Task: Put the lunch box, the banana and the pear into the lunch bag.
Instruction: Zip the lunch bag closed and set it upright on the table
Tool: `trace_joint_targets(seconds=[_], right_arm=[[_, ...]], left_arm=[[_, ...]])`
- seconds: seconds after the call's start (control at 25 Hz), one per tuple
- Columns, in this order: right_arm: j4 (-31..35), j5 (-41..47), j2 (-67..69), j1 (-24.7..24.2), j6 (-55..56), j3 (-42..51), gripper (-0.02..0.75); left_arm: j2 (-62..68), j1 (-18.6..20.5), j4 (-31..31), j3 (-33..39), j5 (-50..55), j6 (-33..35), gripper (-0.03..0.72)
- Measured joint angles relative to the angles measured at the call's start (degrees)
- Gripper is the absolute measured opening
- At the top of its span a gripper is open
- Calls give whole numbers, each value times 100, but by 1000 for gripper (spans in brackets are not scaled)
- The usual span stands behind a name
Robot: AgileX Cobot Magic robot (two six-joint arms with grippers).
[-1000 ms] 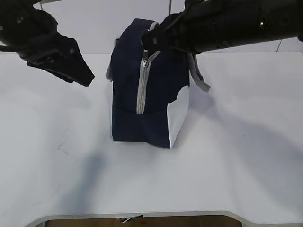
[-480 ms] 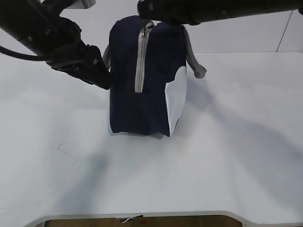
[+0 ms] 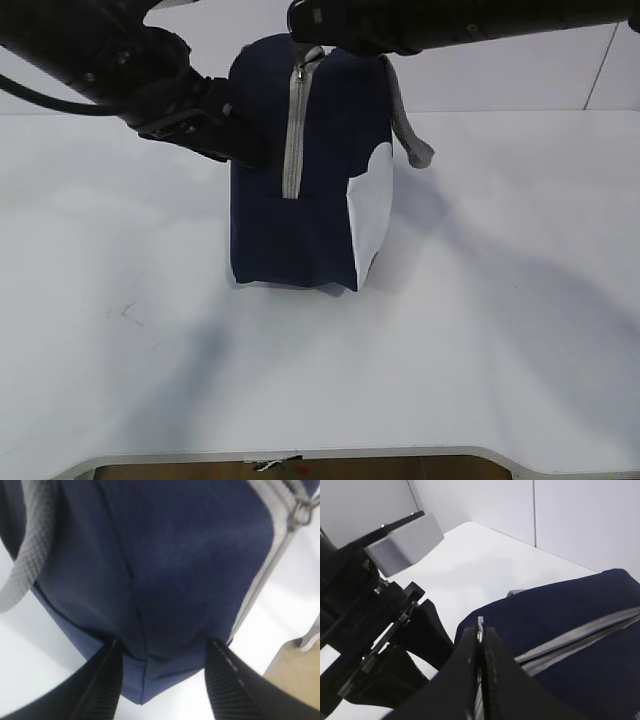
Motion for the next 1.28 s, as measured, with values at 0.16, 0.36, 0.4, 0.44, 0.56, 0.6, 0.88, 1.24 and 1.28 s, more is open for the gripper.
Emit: trace_joint_targets(seconds=[0.16,0.36,0.4,0.44,0.56,0.6,0.88,1.24,1.28], right_arm=[[0,-27,0,0,0,0,17],[0,-43,9,0,11,0,17],[0,-43,13,0,11,0,17],[0,-43,23,0,11,0,17],[0,-7,48,0,11,0,17],[0,30,48,0,11,0,17],[0,693,118,35,-104,-9,17],[0,1338,504,35,-141,-75,17],[0,1395,504,35,-141,-97,17]], left_arm=[[50,0,-58,0,-112,48,388],[241,0,-127,0,-134,93,149],[254,0,-127,0,-134,155,87],[254,0,-127,0,-134,199,50],[254,0,-37,0,8,268,17],[242,0,66,0,106,276,15],[203,-8,690,0,478,306,11],[-14,-8,1048,0,803,304,9],[-52,-8,1095,0,894,304,9]])
